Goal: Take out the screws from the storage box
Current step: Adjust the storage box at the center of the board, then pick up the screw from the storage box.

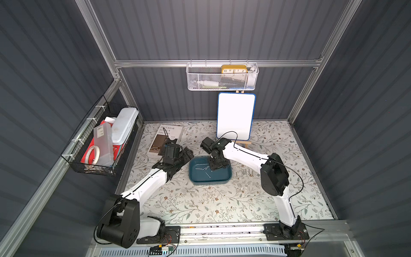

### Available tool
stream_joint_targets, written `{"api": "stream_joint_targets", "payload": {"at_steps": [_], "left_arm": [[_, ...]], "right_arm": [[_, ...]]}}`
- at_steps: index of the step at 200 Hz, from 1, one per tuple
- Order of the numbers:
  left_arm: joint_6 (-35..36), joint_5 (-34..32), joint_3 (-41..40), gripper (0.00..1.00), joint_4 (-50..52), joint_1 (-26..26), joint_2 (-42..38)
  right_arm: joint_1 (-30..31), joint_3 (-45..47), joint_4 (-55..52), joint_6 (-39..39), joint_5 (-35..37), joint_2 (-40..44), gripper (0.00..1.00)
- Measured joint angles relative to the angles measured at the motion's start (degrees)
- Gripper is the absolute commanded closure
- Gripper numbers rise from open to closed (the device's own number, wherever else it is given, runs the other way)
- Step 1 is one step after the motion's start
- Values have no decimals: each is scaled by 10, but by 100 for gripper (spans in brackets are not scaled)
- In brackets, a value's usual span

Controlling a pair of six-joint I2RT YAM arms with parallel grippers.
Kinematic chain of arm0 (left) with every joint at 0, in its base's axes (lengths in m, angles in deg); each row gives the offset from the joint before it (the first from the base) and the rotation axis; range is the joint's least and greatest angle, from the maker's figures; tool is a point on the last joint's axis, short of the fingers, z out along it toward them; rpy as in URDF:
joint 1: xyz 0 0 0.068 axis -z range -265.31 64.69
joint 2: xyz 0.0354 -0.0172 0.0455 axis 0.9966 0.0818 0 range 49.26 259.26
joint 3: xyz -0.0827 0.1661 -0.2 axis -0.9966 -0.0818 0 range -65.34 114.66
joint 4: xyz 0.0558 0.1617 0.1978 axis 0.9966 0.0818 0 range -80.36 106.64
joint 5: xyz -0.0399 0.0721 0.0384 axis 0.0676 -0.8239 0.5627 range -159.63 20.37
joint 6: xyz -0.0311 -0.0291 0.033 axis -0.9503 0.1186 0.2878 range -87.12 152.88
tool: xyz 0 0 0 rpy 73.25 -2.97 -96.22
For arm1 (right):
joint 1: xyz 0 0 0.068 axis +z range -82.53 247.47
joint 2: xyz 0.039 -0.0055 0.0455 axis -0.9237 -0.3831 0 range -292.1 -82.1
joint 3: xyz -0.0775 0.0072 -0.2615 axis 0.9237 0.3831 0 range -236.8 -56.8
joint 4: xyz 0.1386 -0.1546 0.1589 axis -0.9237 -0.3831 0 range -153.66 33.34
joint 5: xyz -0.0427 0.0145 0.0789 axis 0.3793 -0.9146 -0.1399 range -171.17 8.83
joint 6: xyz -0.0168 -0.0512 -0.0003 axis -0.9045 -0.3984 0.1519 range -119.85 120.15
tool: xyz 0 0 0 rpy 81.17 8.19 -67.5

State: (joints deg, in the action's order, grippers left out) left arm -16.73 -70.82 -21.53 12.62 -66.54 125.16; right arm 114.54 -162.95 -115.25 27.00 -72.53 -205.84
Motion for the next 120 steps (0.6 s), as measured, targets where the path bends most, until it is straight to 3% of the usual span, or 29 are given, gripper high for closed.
{"api": "stream_joint_targets", "payload": {"at_steps": [68,120], "left_arm": [[-10,1,-3,9,0,0,-18],[-11,0,-4,9,-2,0,-17]], "right_arm": [[-1,24,11,207,-11,5,40],[2,35,24,234,-2,2,45]]}}
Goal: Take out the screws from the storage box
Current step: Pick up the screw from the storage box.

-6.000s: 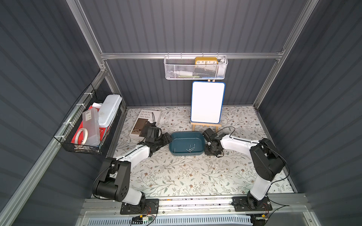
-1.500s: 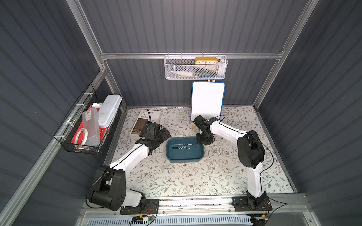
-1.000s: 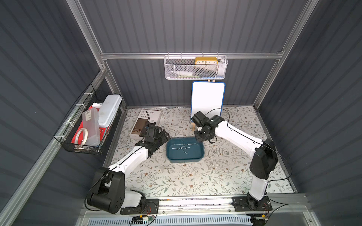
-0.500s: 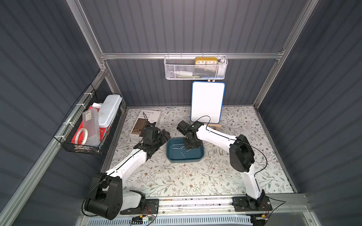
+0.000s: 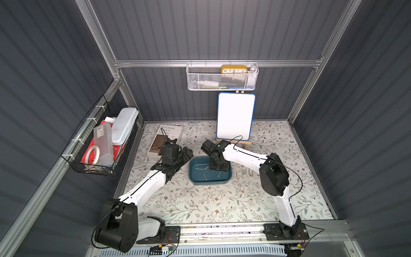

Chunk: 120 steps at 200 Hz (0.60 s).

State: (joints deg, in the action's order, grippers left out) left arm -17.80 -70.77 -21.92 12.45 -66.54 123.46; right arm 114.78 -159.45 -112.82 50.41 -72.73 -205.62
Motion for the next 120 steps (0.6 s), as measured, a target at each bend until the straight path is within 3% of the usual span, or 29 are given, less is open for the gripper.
{"api": "stream_joint_targets", "payload": {"at_steps": [120], "left_arm": [[-25,-23,0,9,0,0,3]], "right_arm": [[24,-94,33,34,-7,-96,53]]}}
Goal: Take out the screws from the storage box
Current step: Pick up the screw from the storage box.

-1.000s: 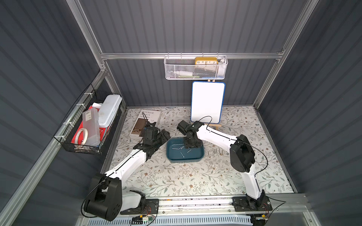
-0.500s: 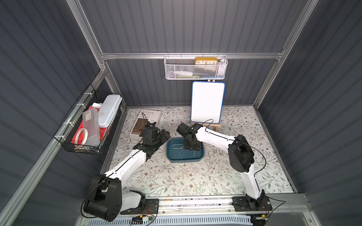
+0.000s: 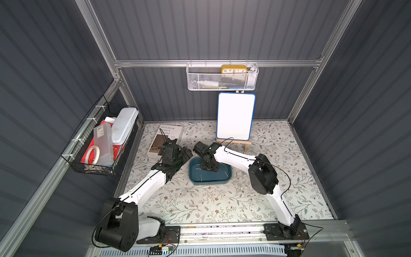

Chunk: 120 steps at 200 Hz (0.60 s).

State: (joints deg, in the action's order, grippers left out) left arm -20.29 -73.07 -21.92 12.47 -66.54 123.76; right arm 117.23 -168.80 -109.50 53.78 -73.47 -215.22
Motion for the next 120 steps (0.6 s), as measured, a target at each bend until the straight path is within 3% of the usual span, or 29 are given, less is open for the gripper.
{"api": "stream_joint_targets", "payload": {"at_steps": [60,120], "left_arm": [[-10,-8,-12,9,3,0,-19],[-13,-9,-17,9,5,0,-35]], "right_arm": [[0,-27,0,6,8,-25,57],[-5,-32,-7,2,16,-25,76]]}}
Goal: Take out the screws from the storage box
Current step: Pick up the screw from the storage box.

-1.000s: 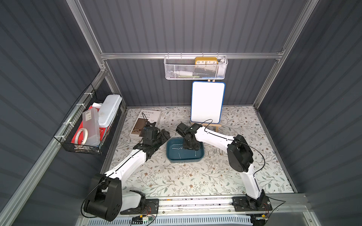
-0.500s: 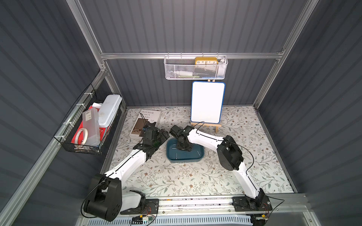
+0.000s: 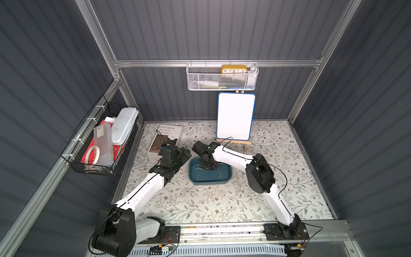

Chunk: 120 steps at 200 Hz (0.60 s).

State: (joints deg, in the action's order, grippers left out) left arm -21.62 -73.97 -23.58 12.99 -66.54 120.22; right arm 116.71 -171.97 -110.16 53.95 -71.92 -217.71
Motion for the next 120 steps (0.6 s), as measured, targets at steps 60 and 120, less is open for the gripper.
{"api": "stream_joint_targets", "payload": {"at_steps": [60,120], "left_arm": [[0,0,-11,9,2,0,0],[0,0,-11,9,6,0,-9]], "right_arm": [[0,1,-1,1,1,-3,77],[-1,4,5,2,2,-6,75]]}}
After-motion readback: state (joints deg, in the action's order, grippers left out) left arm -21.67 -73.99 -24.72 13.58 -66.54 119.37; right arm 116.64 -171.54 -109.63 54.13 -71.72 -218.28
